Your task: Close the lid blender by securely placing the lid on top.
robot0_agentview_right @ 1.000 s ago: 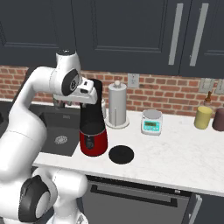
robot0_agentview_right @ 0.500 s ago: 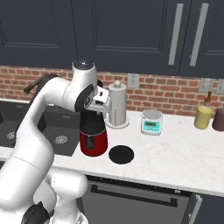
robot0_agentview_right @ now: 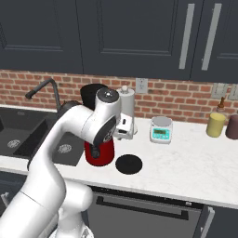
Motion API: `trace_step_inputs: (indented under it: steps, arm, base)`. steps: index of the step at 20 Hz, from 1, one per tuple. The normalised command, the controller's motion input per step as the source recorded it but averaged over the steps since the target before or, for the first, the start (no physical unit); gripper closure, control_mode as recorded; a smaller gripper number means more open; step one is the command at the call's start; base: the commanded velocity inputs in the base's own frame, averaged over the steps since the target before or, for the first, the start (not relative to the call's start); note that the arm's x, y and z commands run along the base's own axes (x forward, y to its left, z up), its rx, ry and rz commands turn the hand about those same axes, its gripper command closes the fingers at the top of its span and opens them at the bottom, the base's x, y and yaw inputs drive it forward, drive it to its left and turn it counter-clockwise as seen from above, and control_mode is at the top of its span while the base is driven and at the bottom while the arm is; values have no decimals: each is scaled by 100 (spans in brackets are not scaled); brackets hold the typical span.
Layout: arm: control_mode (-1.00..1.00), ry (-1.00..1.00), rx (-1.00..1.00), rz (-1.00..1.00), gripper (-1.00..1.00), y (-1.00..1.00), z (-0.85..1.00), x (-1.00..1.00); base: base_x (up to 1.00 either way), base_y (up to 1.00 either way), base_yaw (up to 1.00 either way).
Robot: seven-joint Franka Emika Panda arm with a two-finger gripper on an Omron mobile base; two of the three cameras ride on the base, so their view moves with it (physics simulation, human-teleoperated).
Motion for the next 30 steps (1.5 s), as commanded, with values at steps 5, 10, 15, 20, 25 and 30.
trace_step_inputs:
  steps: [5, 10, 15, 20, 25, 30]
  arm:
    - [-100, 3, -8, 0, -100, -33, -50, -12]
    - [-100, 6, -11, 0, -100, -31, -44, -11]
    - [-100, 0, -1, 0, -100, -26, -48, 0]
    - [-100, -1, 5, 0, -100, -15, -11, 11]
    - [-100, -2, 10, 0, -100, -7, -6, 18]
    - [-100, 1, 2, 7, -100, 0, -4, 23]
  base:
    - [0, 0, 0]
    - [0, 0, 0]
    - [0, 0, 0]
    - [0, 0, 0]
    - [0, 0, 0]
    - [0, 0, 0]
